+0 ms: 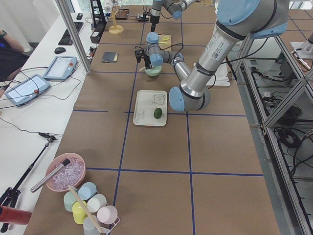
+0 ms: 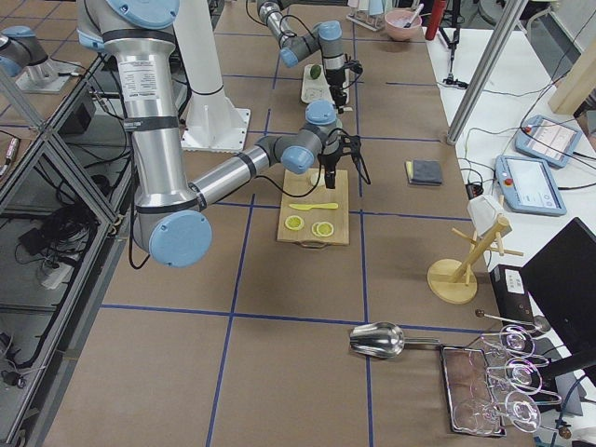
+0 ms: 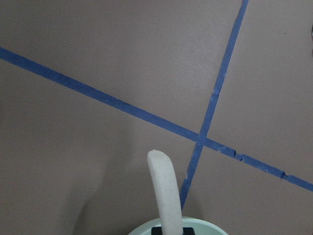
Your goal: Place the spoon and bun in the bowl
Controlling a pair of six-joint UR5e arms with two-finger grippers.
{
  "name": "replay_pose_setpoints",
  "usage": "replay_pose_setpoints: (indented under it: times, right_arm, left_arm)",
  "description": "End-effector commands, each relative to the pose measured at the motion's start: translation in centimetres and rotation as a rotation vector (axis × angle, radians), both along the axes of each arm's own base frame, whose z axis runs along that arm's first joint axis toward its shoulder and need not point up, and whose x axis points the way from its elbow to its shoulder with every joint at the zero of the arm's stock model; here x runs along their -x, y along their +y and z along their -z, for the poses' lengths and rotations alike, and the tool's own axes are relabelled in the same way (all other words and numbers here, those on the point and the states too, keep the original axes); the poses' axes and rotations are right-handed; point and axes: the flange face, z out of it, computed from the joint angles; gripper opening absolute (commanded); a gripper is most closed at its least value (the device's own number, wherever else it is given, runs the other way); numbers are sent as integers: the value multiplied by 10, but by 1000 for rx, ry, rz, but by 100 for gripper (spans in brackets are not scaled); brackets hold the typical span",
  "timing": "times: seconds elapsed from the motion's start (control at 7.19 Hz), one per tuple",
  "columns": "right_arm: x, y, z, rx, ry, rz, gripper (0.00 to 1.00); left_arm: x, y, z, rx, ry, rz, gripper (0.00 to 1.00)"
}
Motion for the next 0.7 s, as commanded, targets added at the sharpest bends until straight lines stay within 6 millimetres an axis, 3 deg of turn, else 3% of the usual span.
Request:
replay_pose_setpoints:
  times: [0.0, 0.28, 0.56]
  right_arm:
    - [20, 7, 7, -11, 0, 18, 100]
    - [41, 17, 7, -23, 14, 38, 100]
    - [69, 20, -1, -20, 39, 60, 100]
  left_arm:
    - [7, 6, 11, -15, 18, -6, 100]
    - [22, 12, 25, -17, 21, -5, 100]
    - [54, 1, 33, -27, -33, -9, 100]
